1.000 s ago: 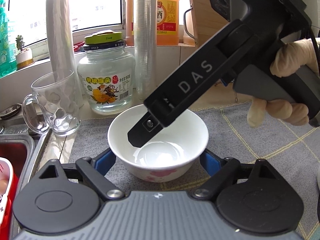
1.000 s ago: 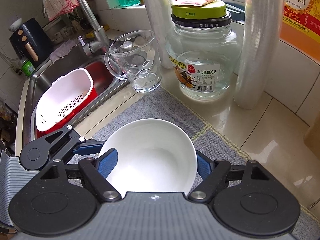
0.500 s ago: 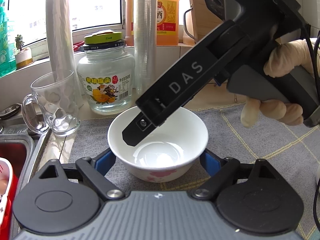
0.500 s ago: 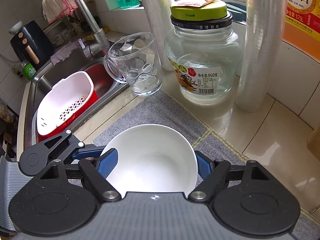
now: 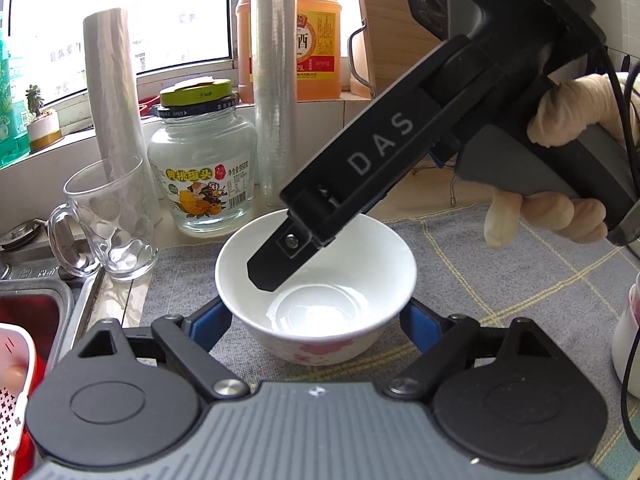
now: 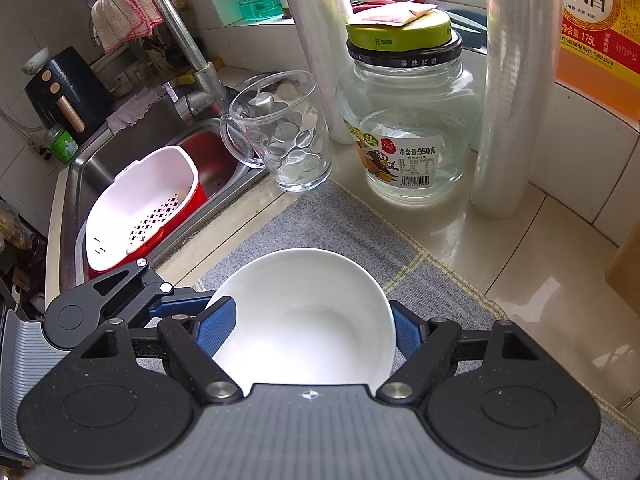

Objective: Organize plates and bowls
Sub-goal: 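Carry the white bowl with the right gripper toward the bowl stack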

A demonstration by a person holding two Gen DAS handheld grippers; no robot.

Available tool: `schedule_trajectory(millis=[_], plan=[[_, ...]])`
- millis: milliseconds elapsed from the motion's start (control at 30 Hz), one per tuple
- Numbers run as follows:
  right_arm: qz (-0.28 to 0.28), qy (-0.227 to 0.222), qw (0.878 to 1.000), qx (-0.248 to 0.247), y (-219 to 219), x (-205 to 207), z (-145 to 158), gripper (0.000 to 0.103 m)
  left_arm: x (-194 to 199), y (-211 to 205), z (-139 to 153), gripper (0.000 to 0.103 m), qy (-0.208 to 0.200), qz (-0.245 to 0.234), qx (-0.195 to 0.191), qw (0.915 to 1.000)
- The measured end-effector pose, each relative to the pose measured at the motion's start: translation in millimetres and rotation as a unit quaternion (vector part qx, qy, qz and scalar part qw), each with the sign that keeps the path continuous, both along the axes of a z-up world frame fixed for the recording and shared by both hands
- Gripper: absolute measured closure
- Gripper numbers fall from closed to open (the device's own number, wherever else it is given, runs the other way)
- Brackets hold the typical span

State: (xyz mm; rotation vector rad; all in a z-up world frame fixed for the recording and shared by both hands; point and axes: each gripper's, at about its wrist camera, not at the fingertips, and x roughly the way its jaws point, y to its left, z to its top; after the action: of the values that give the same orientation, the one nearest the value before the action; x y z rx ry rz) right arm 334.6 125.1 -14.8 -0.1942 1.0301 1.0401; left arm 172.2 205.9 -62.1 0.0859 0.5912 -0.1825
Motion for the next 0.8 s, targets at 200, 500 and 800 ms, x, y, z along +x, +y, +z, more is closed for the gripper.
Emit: schedule_trajectory(millis=[200, 500, 800], plan=[[0.002, 0.003, 1.000, 0.001, -10.3, -16.2, 11.5, 0.018, -14.0, -8.6, 10.3, 0.013, 0.008, -0.011, 0.008, 0.9999], [0.006, 0.007, 1.000, 0.003, -33.1, -43.9, 25.8, 0.018, -39.8, -24.4, 24.6, 0.013, 0.017, -0.025, 0.011, 0.9995], [-0.004, -0.002, 1.000, 0.009, -65.4, -77.4, 37.0, 0.018, -67.8, -46.0, 33.9, 0.013, 0.015, -0.047, 0.015, 0.9986]])
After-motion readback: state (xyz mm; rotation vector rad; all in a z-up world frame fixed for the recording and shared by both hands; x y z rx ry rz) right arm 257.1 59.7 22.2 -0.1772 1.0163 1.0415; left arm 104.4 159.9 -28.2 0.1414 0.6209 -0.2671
